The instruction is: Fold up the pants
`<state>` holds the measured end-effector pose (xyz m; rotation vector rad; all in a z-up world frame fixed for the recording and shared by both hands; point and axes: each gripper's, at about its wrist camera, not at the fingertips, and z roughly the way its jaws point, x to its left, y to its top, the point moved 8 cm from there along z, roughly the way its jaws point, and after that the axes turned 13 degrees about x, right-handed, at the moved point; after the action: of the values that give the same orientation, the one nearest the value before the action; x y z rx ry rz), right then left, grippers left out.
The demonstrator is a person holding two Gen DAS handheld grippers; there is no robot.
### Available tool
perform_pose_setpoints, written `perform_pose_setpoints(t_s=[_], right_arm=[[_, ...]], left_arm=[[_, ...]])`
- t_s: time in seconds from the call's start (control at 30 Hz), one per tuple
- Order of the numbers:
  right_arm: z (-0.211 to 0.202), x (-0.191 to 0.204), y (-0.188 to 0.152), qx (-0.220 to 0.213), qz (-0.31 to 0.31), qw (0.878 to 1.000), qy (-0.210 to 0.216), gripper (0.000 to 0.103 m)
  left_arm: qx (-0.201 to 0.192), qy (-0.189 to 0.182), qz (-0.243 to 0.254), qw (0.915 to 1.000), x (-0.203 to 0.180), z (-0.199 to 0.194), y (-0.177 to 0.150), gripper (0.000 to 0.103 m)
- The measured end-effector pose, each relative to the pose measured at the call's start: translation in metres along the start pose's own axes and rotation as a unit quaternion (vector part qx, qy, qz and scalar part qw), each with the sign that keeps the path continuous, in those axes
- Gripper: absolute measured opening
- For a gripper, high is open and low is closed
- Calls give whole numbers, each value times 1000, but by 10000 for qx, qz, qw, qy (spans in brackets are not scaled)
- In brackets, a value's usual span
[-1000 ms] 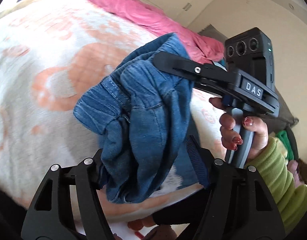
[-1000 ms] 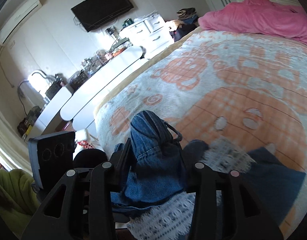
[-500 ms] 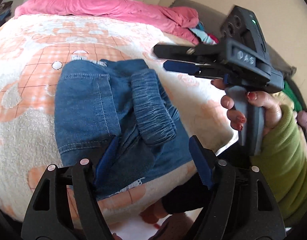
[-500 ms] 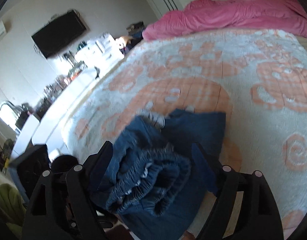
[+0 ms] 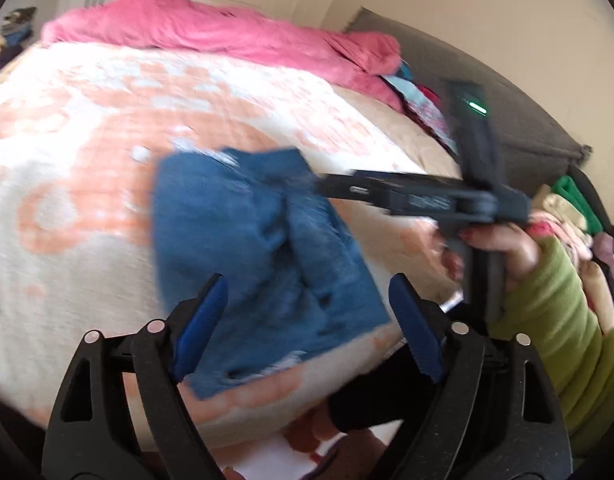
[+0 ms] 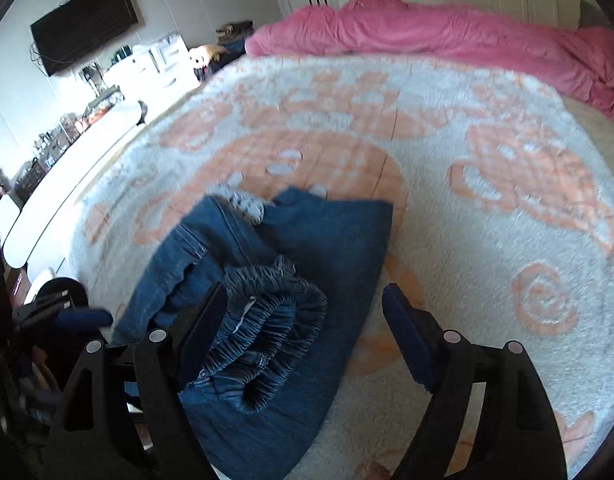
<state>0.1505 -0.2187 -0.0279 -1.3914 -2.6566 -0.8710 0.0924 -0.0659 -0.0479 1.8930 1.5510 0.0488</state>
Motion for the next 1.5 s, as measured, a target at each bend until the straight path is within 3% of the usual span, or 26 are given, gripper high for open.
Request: perform_pose_setpoints(t_s=[0.17, 0.47, 0.83, 0.87, 0.9, 1.07, 1.23, 1.33, 1.43, 1.47, 1.5], right_arm=[[-31, 13, -4, -524, -86, 9986, 69, 85], [-68, 45, -30, -1050, -513, 9931, 76, 90], [-41, 110, -70, -609, -1765, 9822, -182, 91], [-35, 117, -73, -514, -1877, 9807, -192, 91], [-31, 122, -75, -457, -1974, 9790, -226, 91], [-20, 143, -76, -362, -2352, 9710, -229, 89], [-2, 163, -71, -87, -2979, 9534, -463, 67], [19, 179, -68, 107, -3612, 9285, -861, 58], [44, 183, -68, 321, -4041, 9058, -1238, 38], [48, 186, -71, 407, -4101, 9043, -1112, 20], [51, 189, -76, 497, -4146, 9031, -997, 17]], left_arm=[[-102, 388, -163, 9991, 21, -12, 13, 78], [-29, 639, -218, 9977, 33, -16, 21, 86], [345, 853, -180, 9956, 52, 7, 40, 87], [413, 893, -157, 9950, 55, 11, 45, 74], [497, 887, -138, 9947, 57, 16, 49, 54], [780, 686, -122, 9945, 62, 38, 65, 48], [789, 593, -135, 9950, 68, 52, 60, 48], [802, 572, -126, 9951, 71, 55, 58, 48], [776, 564, -122, 9953, 72, 55, 59, 48], [777, 577, -113, 9952, 73, 56, 59, 49], [774, 590, -103, 9952, 74, 57, 58, 51]])
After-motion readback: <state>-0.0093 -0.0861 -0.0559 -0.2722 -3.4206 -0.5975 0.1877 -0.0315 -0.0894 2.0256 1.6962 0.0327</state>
